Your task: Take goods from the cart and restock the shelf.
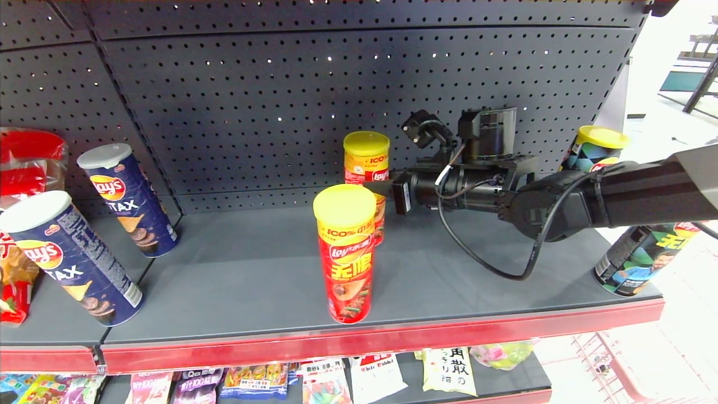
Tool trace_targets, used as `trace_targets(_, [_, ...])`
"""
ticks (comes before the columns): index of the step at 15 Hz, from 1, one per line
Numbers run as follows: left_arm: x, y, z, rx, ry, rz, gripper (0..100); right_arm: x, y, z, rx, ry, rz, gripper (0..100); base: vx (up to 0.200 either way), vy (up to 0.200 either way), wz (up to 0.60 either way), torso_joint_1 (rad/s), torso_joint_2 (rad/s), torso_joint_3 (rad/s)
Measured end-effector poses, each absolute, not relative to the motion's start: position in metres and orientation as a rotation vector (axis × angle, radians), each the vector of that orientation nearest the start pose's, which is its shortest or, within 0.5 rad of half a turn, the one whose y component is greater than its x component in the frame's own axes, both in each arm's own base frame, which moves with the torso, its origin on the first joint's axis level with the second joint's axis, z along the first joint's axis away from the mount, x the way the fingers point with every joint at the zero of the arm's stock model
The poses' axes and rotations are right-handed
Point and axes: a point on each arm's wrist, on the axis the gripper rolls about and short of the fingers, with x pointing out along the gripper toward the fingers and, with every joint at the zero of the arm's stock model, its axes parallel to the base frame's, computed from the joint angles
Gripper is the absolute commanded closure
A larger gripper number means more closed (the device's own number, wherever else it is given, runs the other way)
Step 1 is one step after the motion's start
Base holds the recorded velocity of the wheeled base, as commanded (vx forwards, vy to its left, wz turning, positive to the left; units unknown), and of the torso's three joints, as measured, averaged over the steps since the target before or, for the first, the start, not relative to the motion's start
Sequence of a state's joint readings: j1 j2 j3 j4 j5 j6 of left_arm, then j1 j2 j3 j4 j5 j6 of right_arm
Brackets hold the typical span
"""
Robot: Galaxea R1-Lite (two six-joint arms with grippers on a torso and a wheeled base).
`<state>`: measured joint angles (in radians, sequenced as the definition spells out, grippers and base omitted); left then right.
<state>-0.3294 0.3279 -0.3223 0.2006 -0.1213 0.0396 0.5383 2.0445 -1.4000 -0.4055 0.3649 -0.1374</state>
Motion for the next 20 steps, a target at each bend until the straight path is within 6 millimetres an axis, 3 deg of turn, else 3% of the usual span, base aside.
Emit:
trace_targets(9, [-0.009, 0.000, 0.149, 0.061, 0.201, -0.453, 0, 0.356, 0.227, 0.196, -0.150, 0.188, 0.924, 100, 0.000, 0.000, 0.00, 0.000, 0.00, 0.000])
trace_targets(10, [-0.009, 0.000, 0.149, 0.061, 0.202, -0.453, 0, 0.356, 0.227, 0.195, -0.152, 0.190, 0.925, 0, 0.000, 0.000, 0.00, 0.000, 0.00, 0.000])
trace_targets(20, [-0.008, 0.000, 0.144, 0.062, 0.220, -0.455, 0, 0.348, 0.217, 0.191, -0.157, 0.222, 0.911, 0, 0.000, 0.000, 0.00, 0.000, 0.00, 0.000])
